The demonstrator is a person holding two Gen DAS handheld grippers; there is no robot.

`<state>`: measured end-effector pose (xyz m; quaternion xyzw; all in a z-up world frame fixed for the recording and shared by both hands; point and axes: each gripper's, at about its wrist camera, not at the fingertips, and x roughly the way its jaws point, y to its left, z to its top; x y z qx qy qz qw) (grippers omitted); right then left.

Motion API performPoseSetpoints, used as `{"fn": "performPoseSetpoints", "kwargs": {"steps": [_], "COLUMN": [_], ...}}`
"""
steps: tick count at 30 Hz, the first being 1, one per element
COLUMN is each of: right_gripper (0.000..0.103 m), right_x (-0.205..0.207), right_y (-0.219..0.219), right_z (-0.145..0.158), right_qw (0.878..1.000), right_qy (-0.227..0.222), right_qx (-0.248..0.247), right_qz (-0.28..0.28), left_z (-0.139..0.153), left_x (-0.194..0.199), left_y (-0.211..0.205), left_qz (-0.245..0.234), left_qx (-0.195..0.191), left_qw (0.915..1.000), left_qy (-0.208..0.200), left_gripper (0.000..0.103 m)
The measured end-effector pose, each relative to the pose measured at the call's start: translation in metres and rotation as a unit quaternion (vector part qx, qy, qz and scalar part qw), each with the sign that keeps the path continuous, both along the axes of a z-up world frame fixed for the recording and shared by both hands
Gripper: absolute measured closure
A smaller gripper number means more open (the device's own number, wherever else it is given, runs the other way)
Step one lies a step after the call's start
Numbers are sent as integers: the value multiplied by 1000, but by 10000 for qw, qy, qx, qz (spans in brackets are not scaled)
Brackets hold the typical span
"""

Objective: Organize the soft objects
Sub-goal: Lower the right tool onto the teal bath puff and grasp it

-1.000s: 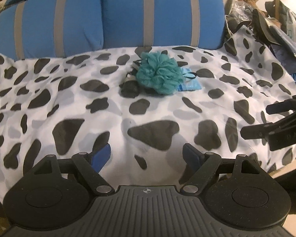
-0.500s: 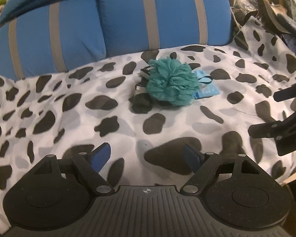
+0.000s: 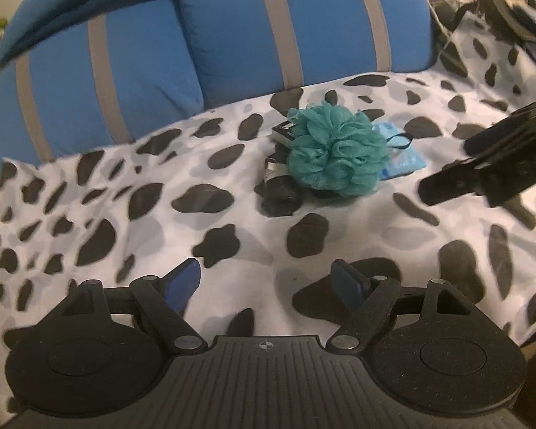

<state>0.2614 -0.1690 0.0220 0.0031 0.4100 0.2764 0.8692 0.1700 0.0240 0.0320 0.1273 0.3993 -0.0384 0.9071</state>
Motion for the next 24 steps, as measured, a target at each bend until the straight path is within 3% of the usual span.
{"fn": "performPoseSetpoints", "kwargs": {"steps": [7, 10, 14, 24], "right_gripper": [0, 0, 0, 0], "right_x": [34, 49, 70, 119], "right_y": [15, 25, 33, 54], "right_z": [-11, -15, -20, -50], "right_qw": [9999, 9997, 9982, 9984], "right_qy": [-118, -244, -468, -339], "right_qx": [61, 20, 58, 11], "right_qz": [20, -96, -362, -462], "left_z": [9, 11, 12, 14], "left_x": [4, 6, 7, 7], "left_y": [14, 18, 19, 10], "left_qz": [101, 137, 128, -175], "left_qx": [-882, -1069, -1137, -1063], "left_qw": [9956, 9935, 9927, 9933], "left_qy": [313, 371, 385, 411], "left_gripper": [23, 23, 23, 23]}}
